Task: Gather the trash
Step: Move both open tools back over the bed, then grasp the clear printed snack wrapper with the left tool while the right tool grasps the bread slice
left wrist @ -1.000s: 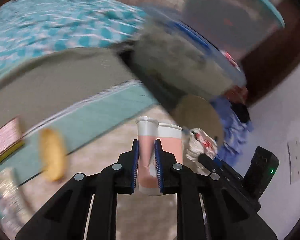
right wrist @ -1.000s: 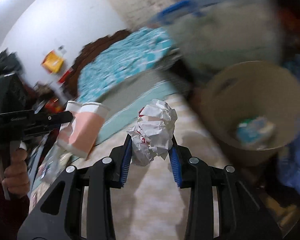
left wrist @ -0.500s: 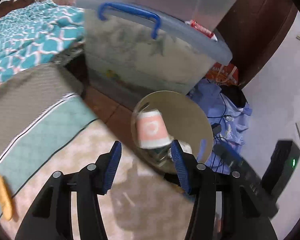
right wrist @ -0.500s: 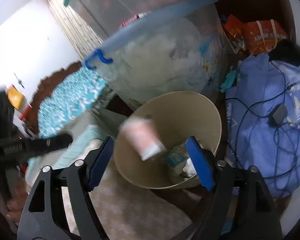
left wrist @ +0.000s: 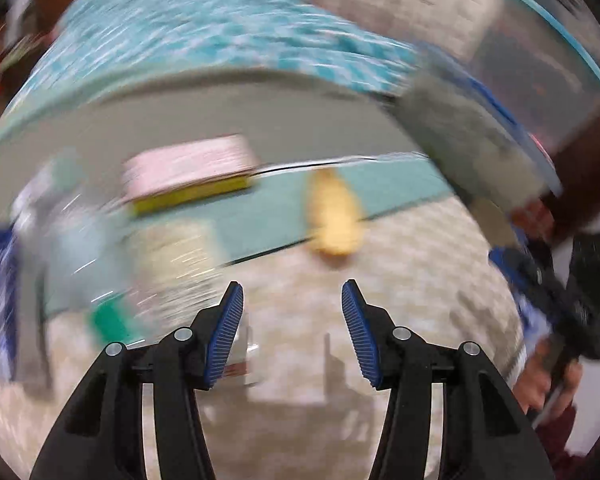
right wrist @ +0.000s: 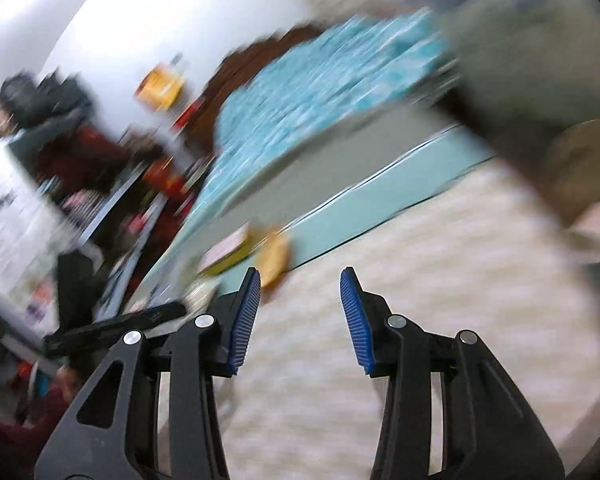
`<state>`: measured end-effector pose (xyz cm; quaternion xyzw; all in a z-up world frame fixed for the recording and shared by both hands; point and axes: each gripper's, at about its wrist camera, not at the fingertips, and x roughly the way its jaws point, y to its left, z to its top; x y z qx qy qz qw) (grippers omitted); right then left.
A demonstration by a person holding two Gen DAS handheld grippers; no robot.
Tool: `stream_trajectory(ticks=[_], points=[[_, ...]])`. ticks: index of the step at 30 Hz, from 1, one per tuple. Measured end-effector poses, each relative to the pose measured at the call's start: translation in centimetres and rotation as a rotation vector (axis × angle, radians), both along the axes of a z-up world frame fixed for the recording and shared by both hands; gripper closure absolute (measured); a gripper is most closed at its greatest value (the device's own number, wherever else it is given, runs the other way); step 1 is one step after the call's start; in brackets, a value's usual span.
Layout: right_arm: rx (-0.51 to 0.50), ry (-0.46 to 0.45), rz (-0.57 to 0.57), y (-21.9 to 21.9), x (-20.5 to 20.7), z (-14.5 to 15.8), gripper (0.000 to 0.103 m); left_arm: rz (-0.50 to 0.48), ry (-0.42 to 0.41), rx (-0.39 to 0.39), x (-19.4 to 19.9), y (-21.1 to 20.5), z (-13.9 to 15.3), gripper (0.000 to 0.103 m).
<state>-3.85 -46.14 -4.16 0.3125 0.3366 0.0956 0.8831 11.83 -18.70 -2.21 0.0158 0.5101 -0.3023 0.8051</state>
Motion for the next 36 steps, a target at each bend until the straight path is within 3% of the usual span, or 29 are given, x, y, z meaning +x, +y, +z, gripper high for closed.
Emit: stream_trajectory(ticks=[6,12,14,16,19,22,24,28,36], points=[[0.031,0.114,0.251,10.8,7.6,-3.4,0.060,0.138,0.014,-0.051,0.7,7.3,-0.6,0.057],[0.045,0.216,0.294,15.0,12.1,-6.4,0.061,0.199,0.048,-0.098,0.4,12.2,-1.2,0.058],[0.064,0.214,0.296,15.1,12.2,-6.7,0.069,0.192,0.050,-0.101,0.1,12.4,-1.1,0.058],[0.072,0.205,0.291,15.0,11.9,-6.9,0.088,0.174,0.043,-0.095,-0.2,11.9,-1.1,0.058],[0.073,0.170,0.278,14.6,10.3,-6.5,0.096,0.148,0.051,-0.108,-0.4,10.9,-1.3,0.058],[0.039,0.138,0.249,13.5,7.4,-5.2,0.096,0.118,0.048,-0.116,-0.9,9.6,-1.3,0.054],[0.024,0.134,0.242,12.5,5.3,-4.9,0.096,0.099,0.043,-0.111,-1.2,8.9,-1.5,0.044],[-0.010,0.147,0.163,10.0,2.2,-5.6,0.093,0.064,0.058,-0.092,-1.5,7.2,-2.4,0.043],[-0.020,0.150,-0.019,4.4,2.0,-5.3,0.091,0.004,-0.027,0.023,-0.2,2.2,-2.6,0.043]])
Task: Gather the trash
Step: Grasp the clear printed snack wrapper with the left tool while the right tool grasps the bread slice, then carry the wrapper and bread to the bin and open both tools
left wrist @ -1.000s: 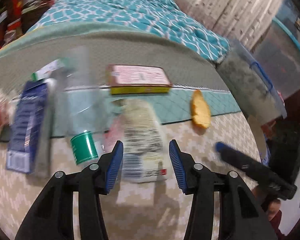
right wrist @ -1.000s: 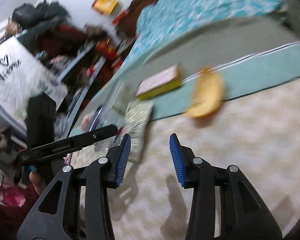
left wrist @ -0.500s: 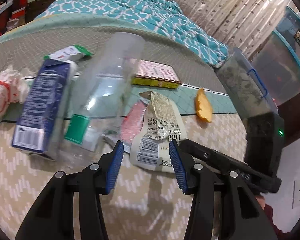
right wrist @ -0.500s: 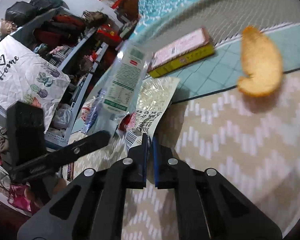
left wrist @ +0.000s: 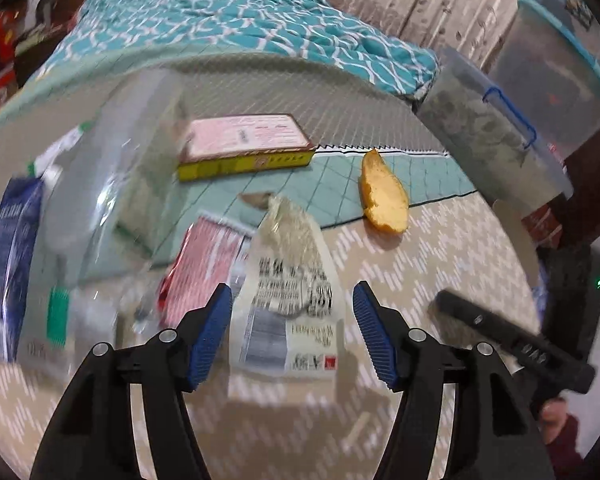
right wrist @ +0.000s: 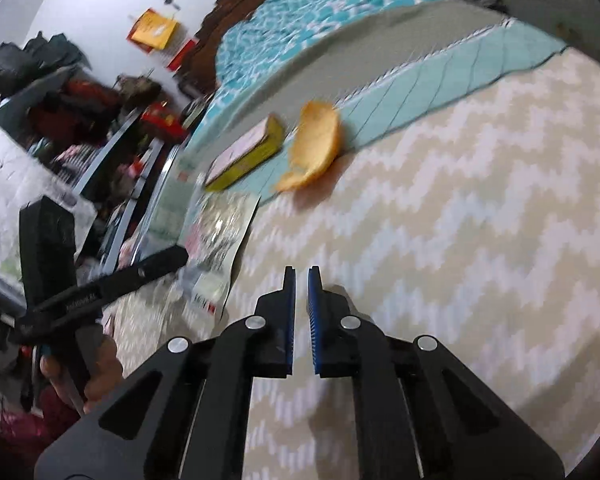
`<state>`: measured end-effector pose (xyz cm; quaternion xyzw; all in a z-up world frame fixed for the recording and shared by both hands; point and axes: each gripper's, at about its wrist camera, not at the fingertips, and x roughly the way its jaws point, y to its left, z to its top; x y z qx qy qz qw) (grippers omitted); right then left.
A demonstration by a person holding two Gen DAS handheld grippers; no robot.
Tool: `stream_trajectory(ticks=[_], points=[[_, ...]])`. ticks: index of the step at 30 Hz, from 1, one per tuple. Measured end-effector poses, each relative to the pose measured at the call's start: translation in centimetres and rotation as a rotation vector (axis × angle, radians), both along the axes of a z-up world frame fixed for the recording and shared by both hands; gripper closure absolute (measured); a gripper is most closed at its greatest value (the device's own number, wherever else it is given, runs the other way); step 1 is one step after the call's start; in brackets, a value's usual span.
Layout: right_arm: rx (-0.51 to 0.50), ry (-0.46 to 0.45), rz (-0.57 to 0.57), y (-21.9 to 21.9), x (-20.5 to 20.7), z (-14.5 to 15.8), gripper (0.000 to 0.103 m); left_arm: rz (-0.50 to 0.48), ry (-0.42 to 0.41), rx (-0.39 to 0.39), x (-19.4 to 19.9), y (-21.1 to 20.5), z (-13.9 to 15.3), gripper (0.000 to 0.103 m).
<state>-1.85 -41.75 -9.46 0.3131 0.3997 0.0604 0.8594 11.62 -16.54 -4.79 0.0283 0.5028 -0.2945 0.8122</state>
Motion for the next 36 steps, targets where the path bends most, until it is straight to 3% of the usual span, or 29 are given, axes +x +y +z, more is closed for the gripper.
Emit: stream_trajectory(ticks=[1,2,4,8,9,10,13,14,15,16,17,23,27,30,36], points=[[-0.023,-0.002,-0.005,-0.4,0.6,0.3,0.081,-0.003,0.003,0.021,0.3,-0.7,-0.2,0.043],[-0.039,-0.002,-0.016,-0.9,1.1,0.6,0.047,-0.007,0.005,0.031,0.4,-1.1,-0.4,0.043],[-0.049,-0.037,-0.061,-1.9,1.6,1.2,0.005,-0.023,-0.004,0.033,0.4,-2.0,-0.5,0.043],[-0.093,-0.039,-0.046,-2.5,4.2,1.8,0.013,-0.043,-0.016,0.067,0.3,-3.6,-1.2,0.046],[-0.109,-0.032,-0.039,-2.7,5.0,1.8,0.015,-0.045,-0.022,0.084,0.3,-4.1,-1.5,0.061],[-0.122,-0.026,-0.027,-2.6,5.9,1.8,0.022,-0.049,-0.033,0.100,0.2,-4.4,-1.8,0.070],[-0.134,0.023,0.023,-2.1,9.3,0.9,0.044,-0.057,-0.056,0.097,0.0,-5.1,-1.4,0.079],[-0.117,0.037,0.039,-1.8,10.2,0.4,0.050,-0.066,-0.058,0.089,-0.2,-5.2,-1.2,0.091],[-0.110,0.028,0.050,-1.5,10.8,0.3,0.057,-0.070,-0.061,0.079,-0.4,-5.2,-1.0,0.091],[-0.110,0.028,0.050,-1.5,10.8,0.3,0.077,-0.079,-0.041,0.062,-0.5,-5.1,-0.9,0.091],[-0.056,0.058,0.095,-0.9,11.6,-0.5,0.087,-0.084,-0.015,0.039,-0.5,-4.9,-0.8,0.091],[0.010,0.003,0.044,-2.2,8.1,0.4,0.095,-0.074,0.096,-0.067,0.0,-3.8,-0.4,0.091],[0.017,-0.039,-0.031,-5.4,3.9,1.8,0.095,-0.115,0.096,-0.108,-1.0,-5.2,1.0,0.091],[0.003,-0.051,-0.099,-8.2,0.8,2.4,0.095,-0.164,0.099,-0.119,-1.7,-7.6,1.7,0.091],[-0.031,-0.078,-0.306,-16.6,-6.2,3.4,0.095,-0.313,0.109,-0.112,-3.2,-17.1,2.6,0.091]])
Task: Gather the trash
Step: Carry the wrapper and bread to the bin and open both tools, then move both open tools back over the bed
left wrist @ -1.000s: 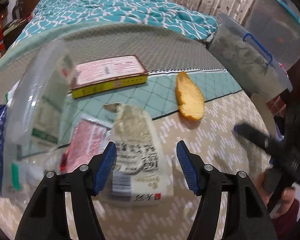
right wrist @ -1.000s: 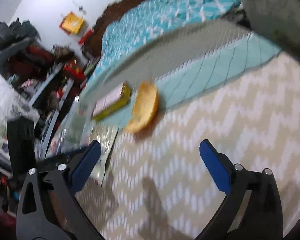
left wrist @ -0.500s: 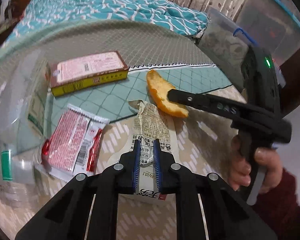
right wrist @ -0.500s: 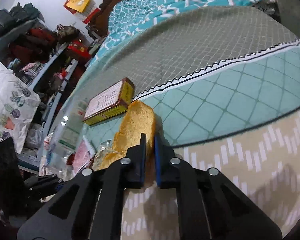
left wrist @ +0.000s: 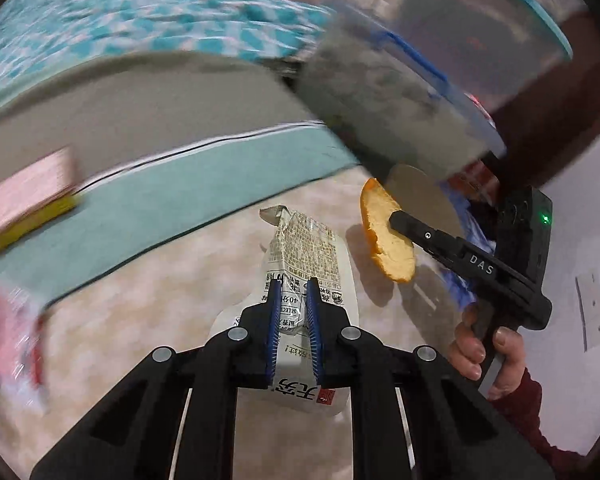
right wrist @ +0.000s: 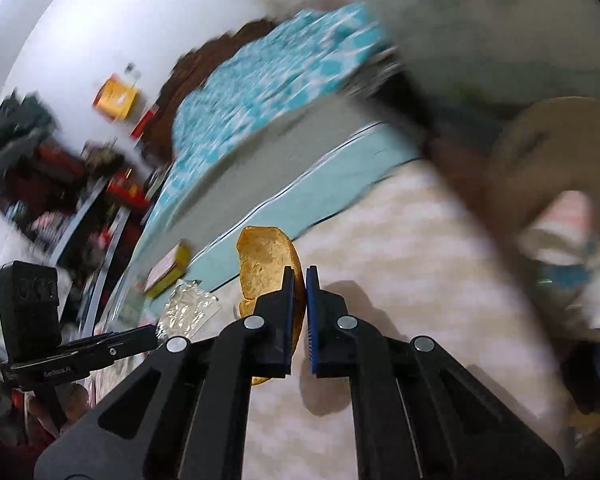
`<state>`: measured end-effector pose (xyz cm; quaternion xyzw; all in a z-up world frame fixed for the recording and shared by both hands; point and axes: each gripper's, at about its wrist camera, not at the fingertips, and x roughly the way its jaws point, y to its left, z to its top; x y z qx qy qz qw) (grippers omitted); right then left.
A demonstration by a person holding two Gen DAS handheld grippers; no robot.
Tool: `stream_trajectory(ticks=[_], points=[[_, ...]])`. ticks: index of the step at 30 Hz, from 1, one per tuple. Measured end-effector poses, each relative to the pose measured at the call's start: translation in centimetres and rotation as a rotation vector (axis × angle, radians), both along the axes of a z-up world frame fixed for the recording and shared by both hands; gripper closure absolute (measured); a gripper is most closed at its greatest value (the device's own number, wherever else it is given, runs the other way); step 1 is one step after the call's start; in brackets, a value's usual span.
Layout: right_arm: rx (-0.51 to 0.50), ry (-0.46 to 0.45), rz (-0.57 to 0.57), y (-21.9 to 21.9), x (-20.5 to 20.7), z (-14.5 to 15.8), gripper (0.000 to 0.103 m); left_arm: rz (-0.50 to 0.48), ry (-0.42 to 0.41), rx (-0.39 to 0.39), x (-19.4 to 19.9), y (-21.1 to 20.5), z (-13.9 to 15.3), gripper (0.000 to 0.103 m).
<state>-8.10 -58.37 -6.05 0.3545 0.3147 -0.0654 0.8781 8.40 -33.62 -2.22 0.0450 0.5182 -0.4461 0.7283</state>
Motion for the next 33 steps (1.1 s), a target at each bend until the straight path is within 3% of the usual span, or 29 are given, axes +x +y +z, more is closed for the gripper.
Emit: stream_trajectory(ticks=[5,10,11,12,13,14,16,21,24,28,33], points=[[-0.016,0.005,-0.177,-7.3,-5.6,0.2,0.095,-0.150,-0.032,-0.002,-2.5,-10.8,0.7,0.091],[-0.019,0.039,-0.317,-12.3,-8.6,-1.3,0.088,-0.205,-0.036,-0.005,-4.2,-20.5,-0.1,0.089],[0.002,0.038,-0.336,-12.8,-9.0,-1.7,0.077,-0.204,-0.035,-0.003,-4.5,-21.3,-0.3,0.081],[0.035,0.019,-0.349,-13.3,-9.5,-2.1,0.063,-0.204,-0.037,0.003,-4.6,-22.0,-0.5,0.063],[0.041,0.001,-0.372,-13.6,-9.6,-2.2,0.026,-0.201,-0.049,0.014,-4.9,-22.6,-0.7,0.055],[0.014,-0.024,-0.407,-13.5,-10.2,-1.9,0.020,-0.193,-0.065,0.020,-5.2,-22.7,-0.7,0.049],[-0.028,-0.028,-0.410,-13.5,-10.2,-1.4,0.022,-0.194,-0.079,0.010,-5.4,-21.8,-0.6,0.049],[-0.001,-0.097,-0.390,-11.7,-10.4,0.7,0.025,-0.167,-0.050,-0.009,-4.4,-17.5,0.5,0.049],[-0.038,-0.117,-0.302,-8.7,-8.5,2.6,0.025,-0.163,-0.095,-0.037,-4.8,-12.8,1.8,0.049],[-0.042,-0.118,-0.163,-3.9,-5.2,3.9,0.025,-0.140,-0.201,-0.015,-5.7,-4.5,2.3,0.049],[-0.037,-0.095,0.032,3.4,0.4,4.2,0.027,0.035,-0.263,0.042,-3.6,7.4,2.7,0.049]])
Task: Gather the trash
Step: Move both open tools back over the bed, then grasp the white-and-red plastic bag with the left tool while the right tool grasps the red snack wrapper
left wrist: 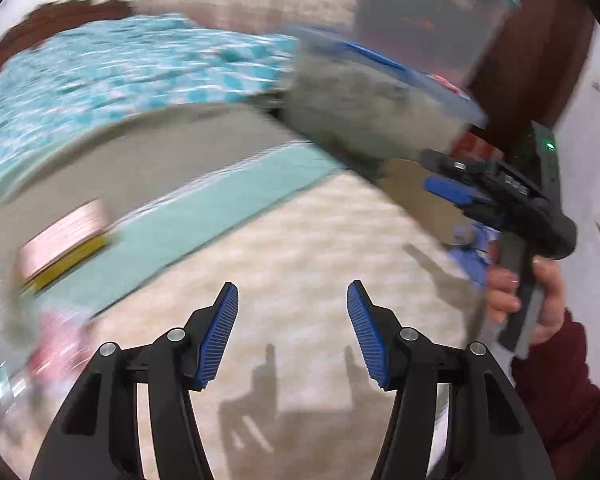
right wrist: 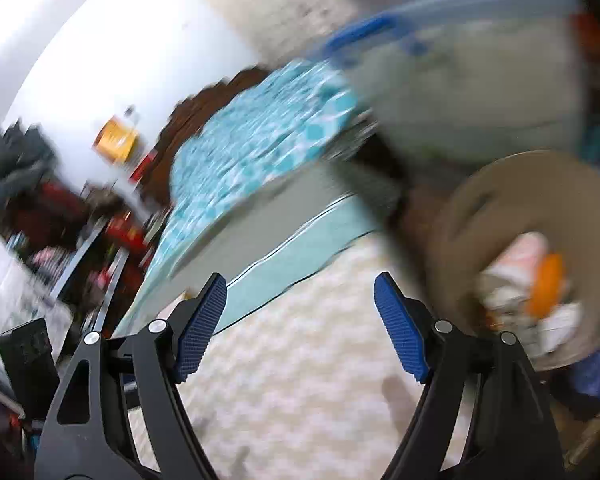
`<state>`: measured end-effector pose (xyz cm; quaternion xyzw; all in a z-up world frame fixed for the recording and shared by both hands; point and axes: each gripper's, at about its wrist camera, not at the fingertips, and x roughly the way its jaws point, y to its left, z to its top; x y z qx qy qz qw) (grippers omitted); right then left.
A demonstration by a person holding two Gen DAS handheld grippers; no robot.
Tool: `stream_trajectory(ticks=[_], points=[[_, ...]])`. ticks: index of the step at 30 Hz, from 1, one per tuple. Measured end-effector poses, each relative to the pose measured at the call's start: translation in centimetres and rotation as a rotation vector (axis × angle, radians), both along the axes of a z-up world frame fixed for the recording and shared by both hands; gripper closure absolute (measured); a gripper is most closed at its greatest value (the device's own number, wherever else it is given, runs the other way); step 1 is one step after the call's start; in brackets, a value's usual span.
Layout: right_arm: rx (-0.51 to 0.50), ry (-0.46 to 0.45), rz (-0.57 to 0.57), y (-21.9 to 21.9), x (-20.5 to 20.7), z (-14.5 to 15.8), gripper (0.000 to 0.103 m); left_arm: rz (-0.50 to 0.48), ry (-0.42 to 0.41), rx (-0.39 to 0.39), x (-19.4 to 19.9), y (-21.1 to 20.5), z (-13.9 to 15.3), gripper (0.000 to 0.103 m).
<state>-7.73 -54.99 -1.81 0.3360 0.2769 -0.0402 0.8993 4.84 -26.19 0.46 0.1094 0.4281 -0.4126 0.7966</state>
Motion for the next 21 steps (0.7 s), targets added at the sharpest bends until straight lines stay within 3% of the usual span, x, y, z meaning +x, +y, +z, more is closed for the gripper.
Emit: stream_trajectory(ticks=[7,10,13,16,18,21], points=[[-0.008,0.073,0.245,12.0,7.2,-1.8,0.029,0.451,-0.036,0.009,6.7,16.3,1.1,0.049],[-0.046,0.101,0.337,17.1,9.5,-2.6,0.030,0.604,-0.012,-0.036,8.3,23.1,1.3,0.049],[-0.070,0.125,0.409,21.3,11.4,-3.4,0.030,0.754,0.009,-0.018,10.3,29.1,0.8,0.049],[-0.110,0.157,0.457,24.9,13.3,-4.1,0.030,0.846,0.061,-0.032,12.5,33.4,-0.2,0.045],[-0.166,0.179,0.480,27.1,14.4,-4.7,0.030,0.865,0.093,-0.056,13.3,34.8,-0.7,0.032],[-0.231,0.210,0.521,28.9,15.6,-5.5,0.030,0.862,0.130,-0.062,15.3,35.2,-2.1,0.030]])
